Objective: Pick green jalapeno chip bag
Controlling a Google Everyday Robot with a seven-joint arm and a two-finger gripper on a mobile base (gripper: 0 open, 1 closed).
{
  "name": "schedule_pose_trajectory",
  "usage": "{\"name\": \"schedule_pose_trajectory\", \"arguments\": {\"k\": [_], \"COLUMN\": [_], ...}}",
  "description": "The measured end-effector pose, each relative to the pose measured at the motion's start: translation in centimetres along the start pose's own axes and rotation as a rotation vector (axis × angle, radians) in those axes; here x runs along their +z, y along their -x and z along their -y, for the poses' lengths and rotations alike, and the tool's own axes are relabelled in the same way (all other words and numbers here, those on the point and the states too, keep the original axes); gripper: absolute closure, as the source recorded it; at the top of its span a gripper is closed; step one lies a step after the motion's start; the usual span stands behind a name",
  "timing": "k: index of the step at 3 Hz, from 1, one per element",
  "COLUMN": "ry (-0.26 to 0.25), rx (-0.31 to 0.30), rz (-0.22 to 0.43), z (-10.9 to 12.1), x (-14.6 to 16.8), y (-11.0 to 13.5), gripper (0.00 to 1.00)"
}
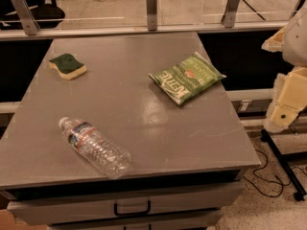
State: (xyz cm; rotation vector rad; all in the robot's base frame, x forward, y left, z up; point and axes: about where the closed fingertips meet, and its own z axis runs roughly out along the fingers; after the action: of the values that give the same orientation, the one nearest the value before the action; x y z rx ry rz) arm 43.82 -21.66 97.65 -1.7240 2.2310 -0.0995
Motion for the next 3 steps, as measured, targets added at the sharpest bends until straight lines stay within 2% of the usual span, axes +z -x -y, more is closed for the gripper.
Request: {"name": "schedule_pose_trajectory", "arguments": {"k": [2, 3], "ry": [-0.007, -0.007], "rx": [-0.001, -0.036], "rz": [0.022, 0.1], "z": [0.6, 3.8], "x": [0.0, 2.2], "y": [0.1, 1.7], "gripper": [0.0, 0.0]}}
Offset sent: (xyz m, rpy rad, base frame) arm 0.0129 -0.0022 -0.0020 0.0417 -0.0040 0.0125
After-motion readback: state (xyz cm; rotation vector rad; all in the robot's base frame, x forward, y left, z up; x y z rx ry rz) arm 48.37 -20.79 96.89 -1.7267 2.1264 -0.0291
